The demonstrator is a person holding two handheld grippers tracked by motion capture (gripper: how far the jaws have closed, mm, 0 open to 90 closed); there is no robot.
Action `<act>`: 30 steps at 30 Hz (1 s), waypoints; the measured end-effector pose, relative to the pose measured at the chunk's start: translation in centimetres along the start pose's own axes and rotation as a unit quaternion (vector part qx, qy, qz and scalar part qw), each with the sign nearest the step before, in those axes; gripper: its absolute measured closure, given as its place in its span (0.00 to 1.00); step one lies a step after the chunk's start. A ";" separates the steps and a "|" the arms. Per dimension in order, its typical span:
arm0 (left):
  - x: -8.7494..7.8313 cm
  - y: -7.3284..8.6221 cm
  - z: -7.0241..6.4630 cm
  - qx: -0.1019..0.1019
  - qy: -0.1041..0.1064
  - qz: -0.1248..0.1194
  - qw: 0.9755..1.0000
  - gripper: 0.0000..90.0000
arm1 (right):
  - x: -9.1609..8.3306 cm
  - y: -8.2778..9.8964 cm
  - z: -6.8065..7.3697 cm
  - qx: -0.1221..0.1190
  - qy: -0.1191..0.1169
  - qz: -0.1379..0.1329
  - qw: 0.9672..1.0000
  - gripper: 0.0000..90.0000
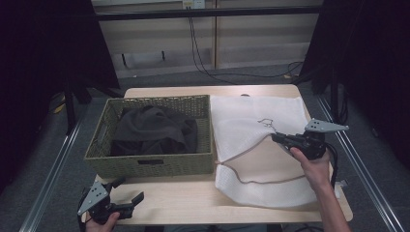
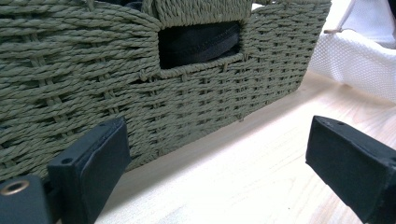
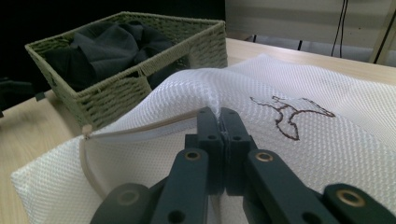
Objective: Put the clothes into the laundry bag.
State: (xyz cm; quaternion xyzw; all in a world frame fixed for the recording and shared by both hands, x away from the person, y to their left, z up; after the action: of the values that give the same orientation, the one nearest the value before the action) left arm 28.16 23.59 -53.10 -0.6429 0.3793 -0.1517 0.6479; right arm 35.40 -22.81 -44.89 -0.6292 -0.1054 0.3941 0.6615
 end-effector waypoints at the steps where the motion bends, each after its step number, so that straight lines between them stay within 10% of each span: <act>1: 0.0 0.0 0.0 0.000 0.000 0.001 1.000 0.07 | 0.0 -0.2 0.0 0.002 0.000 -0.004 1.000 0.99; 26: -0.3 -1.6 -0.2 0.000 0.006 -0.015 1.000 0.06 | 0.2 -4.5 -0.3 0.004 -0.007 -0.066 0.998 0.99; 30: -0.5 -3.7 -0.2 0.047 -0.004 -0.008 0.999 0.07 | 0.5 -4.2 -0.2 0.004 -0.008 -0.059 0.998 0.99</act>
State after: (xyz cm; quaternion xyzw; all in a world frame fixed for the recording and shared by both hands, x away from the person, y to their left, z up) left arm 28.76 23.34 -49.39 -0.6153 0.3645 -0.1717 0.6776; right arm 37.47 -22.22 -41.24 -0.6162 -0.1467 0.3596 0.6852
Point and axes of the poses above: each handheld gripper's, and its own axes: x roughly forward along the jaws, y roughly out of its underside, z roughly to its left, the point moved 10 cm from there along x, roughly forward along the jaws, and after that the axes turned 1 degree about y, right-handed, at the moved point
